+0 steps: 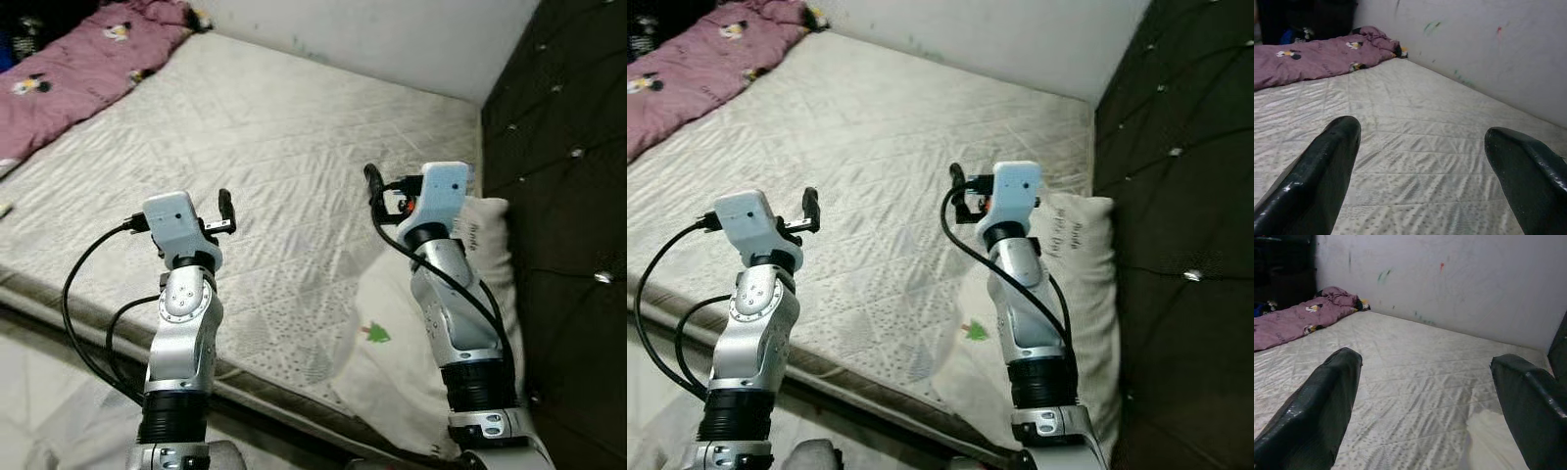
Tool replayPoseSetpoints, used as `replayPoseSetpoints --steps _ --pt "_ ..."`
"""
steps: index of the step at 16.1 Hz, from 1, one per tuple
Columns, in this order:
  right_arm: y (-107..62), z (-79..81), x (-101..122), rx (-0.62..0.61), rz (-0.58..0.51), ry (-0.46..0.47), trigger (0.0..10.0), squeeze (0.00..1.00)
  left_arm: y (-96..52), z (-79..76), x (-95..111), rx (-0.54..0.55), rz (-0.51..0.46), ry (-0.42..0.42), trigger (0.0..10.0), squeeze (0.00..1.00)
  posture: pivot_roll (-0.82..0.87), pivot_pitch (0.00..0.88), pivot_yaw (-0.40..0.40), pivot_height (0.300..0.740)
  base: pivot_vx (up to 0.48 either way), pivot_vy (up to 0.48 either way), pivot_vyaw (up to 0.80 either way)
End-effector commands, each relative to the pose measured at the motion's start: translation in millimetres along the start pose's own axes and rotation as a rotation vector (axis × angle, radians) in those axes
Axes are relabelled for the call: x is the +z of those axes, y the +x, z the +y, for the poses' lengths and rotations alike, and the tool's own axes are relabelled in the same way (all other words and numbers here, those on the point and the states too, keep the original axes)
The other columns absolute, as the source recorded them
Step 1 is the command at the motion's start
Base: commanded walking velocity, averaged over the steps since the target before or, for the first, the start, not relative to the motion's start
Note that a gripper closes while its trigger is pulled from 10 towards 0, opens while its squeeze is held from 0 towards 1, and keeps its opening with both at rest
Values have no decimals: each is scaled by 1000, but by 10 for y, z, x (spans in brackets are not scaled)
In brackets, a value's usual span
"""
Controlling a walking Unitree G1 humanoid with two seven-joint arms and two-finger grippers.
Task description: Clean up the room
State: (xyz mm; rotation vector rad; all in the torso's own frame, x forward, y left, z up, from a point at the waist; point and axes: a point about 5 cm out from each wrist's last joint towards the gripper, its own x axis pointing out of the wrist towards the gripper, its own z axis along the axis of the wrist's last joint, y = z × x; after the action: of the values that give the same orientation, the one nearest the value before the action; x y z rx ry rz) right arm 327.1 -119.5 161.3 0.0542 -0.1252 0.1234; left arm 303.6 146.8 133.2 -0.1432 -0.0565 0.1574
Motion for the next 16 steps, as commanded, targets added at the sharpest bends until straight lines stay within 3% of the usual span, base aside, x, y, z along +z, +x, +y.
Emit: replayPoseSetpoints --steps 1,3,16 --pt "6 -5 -2 -2 0 11 10000 0 9 -21 -3 -13 9 -2 10000 0 21 0 -65 740 0 289 -800" --pt "3 -4 -5 -2 0 3 10000 0 9 -16 -4 -13 10 0 10000 0 21 0 -63 740 0 334 -800" --pt "6 8 -26 8 4 -8 10000 0 22 -26 -6 -18 8 16 10000 0 22 0 -62 740 0 412 0"
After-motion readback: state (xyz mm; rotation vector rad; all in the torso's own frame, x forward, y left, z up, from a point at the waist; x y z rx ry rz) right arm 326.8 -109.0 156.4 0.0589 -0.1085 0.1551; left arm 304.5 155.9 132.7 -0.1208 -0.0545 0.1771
